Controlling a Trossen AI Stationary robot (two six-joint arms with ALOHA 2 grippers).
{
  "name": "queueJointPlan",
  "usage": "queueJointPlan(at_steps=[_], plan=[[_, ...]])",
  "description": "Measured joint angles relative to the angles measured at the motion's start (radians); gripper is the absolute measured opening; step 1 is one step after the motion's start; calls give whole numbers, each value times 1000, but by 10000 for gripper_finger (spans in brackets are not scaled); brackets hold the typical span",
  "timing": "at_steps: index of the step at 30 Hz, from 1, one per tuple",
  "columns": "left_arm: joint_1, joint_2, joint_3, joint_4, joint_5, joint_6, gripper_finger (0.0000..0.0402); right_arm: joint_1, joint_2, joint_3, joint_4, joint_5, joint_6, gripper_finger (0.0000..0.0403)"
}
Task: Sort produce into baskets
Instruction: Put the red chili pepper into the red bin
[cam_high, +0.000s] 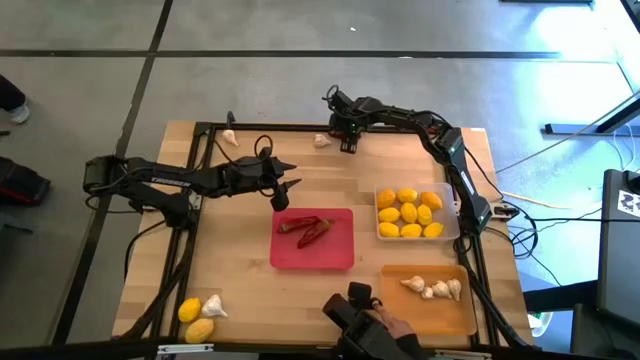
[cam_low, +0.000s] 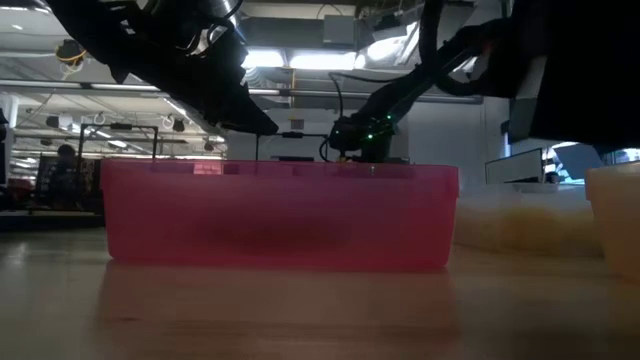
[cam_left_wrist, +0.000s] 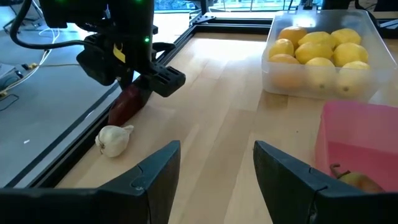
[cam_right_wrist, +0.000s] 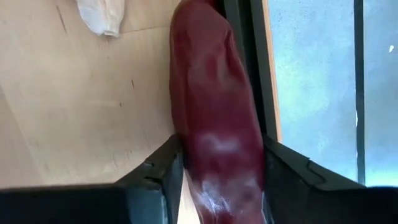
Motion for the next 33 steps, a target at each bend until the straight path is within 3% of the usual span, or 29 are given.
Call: queueJointPlan(at_steps=[7, 12, 18, 25, 33], plan=[[0, 0, 0, 0, 0, 0, 200, 15, -13, 34, -36, 1, 26, 158], [0, 0, 0, 0, 0, -3, 200, 55, -90, 50, -35, 2, 31, 157], [0, 0, 0, -1, 0, -8, 200, 118, -205, 49, -77, -9, 37, 156], [0, 0, 0, 0, 0, -8, 200, 199, -315, 49, -111, -93, 89, 156], [-20, 0, 0, 0, -2, -31, 200, 316, -361, 49, -118, -103, 141, 156]])
